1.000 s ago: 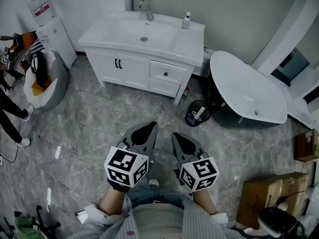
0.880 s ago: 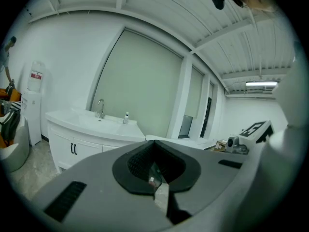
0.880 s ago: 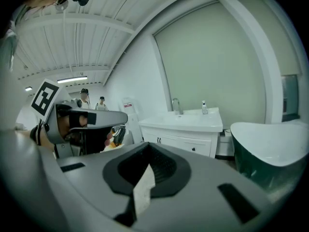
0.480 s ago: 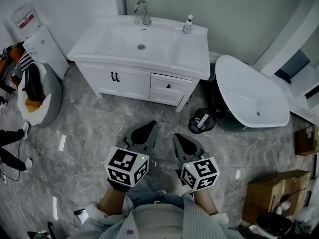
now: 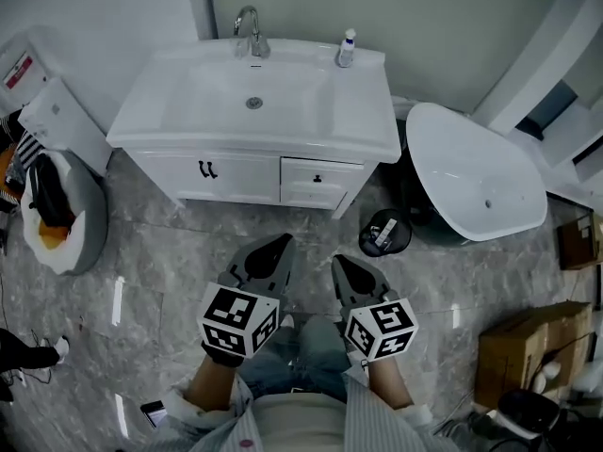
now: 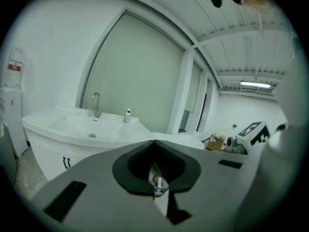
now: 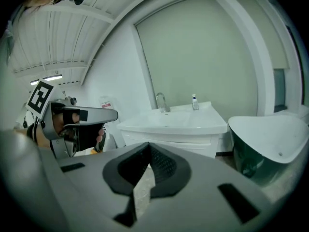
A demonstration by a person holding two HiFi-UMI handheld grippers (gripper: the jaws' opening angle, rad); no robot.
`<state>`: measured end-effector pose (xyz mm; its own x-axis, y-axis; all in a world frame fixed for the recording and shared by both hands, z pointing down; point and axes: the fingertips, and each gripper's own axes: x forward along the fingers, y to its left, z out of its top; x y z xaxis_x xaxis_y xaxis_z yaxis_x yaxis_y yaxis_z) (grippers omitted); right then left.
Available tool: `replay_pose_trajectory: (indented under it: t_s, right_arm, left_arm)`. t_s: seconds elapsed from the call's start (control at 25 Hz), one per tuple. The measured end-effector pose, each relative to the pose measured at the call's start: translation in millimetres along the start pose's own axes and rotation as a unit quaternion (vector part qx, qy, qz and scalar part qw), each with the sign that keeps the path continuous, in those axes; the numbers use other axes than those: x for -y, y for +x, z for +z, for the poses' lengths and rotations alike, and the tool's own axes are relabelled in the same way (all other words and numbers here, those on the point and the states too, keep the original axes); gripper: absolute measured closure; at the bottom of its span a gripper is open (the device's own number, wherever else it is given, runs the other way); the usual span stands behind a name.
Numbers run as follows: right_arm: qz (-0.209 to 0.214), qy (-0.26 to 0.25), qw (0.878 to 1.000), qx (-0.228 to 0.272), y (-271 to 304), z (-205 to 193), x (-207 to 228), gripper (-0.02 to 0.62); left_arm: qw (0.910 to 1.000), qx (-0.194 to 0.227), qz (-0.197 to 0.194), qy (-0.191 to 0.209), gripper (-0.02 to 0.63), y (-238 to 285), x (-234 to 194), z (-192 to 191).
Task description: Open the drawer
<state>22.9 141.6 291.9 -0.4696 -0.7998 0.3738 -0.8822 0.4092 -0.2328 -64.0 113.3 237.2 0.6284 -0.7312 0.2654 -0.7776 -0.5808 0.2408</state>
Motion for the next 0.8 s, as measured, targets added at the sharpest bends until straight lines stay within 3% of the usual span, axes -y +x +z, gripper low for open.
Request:
replay_pose_trajectory:
  t_s: [0.28,0.8]
  right_arm:
    - [-0.029,0.002,0.999,-0.020,17,-2,19,0.588]
    - [-0.015,0.006,1.000,-0.026,80,30,78,0.588]
  left_arm:
    - [0.9997,-0.021,-0.008,-0.014,0.589,21,-18,-9]
    - [0.9997,-0.019,-0.003,-0.014,0.589,107,-48,17]
